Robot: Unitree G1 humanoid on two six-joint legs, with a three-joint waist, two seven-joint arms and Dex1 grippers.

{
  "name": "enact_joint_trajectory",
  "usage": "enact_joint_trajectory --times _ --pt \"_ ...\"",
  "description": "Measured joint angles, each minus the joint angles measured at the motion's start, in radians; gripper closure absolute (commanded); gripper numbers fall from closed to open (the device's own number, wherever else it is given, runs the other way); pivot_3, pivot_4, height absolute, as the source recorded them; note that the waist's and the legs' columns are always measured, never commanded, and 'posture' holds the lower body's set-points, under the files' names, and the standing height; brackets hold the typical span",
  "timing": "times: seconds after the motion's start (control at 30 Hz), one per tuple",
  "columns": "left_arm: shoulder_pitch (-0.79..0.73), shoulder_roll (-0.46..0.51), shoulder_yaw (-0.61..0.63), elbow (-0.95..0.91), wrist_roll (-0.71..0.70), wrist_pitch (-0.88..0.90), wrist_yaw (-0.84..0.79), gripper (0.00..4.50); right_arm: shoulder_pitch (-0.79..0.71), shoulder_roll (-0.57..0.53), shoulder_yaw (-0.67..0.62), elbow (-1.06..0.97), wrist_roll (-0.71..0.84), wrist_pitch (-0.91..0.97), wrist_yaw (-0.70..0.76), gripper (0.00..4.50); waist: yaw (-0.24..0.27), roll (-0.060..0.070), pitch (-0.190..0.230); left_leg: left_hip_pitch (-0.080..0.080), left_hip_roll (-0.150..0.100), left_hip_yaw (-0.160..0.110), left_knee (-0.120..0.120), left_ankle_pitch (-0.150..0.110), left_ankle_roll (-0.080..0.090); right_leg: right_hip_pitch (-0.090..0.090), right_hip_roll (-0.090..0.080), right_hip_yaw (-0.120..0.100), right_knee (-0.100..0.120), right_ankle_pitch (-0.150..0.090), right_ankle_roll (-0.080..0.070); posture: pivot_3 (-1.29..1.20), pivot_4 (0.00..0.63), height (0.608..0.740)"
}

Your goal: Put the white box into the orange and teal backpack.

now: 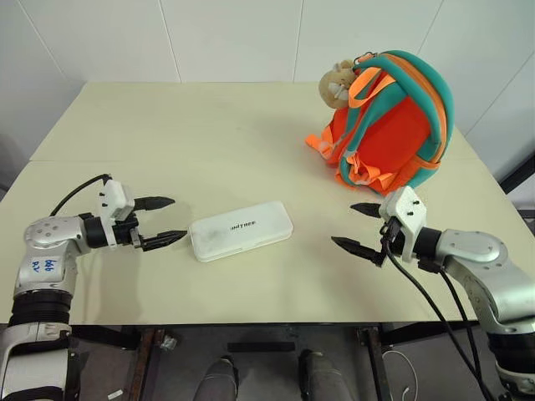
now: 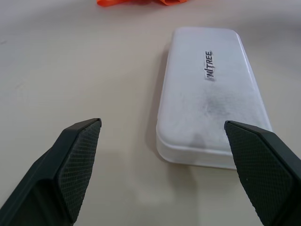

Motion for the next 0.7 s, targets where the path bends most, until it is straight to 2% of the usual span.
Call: enact_joint_trajectory --times 0.4,0.5,0.7 --pt "-0.012 -0.016 -0.026 0.007 0.021 0.027 0.023 0.02 -0.043 0.010 -0.028 -0.009 0.001 0.034 -0.050 0.00 -0.001 0.000 0.000 0.001 0.000 0.000 0.000 0.000 0.000 0.000 0.000 0.000 0.001 0.000 0.000 0.00 0.150 0.740" --pt "-0.003 -0.016 -0.022 -0.001 0.013 0.043 0.017 0.62 -0.052 0.011 -0.015 -0.006 -0.012 0.066 -0.073 0.87 -0.001 0.000 0.000 0.000 0.000 0.000 0.000 0.000 0.000 0.000 0.000 0.000 0.000 0.000 0.000 0.00 0.150 0.740" --pt "0.036 -0.006 -0.013 -0.050 0.013 0.119 0.066 2.48 -0.108 0.052 0.029 0.065 -0.046 0.036 -0.086 2.88 -0.003 0.000 0.000 0.001 0.000 0.000 0.000 0.000 0.000 0.000 0.000 0.000 0.001 0.000 0.000 0.00 0.150 0.740"
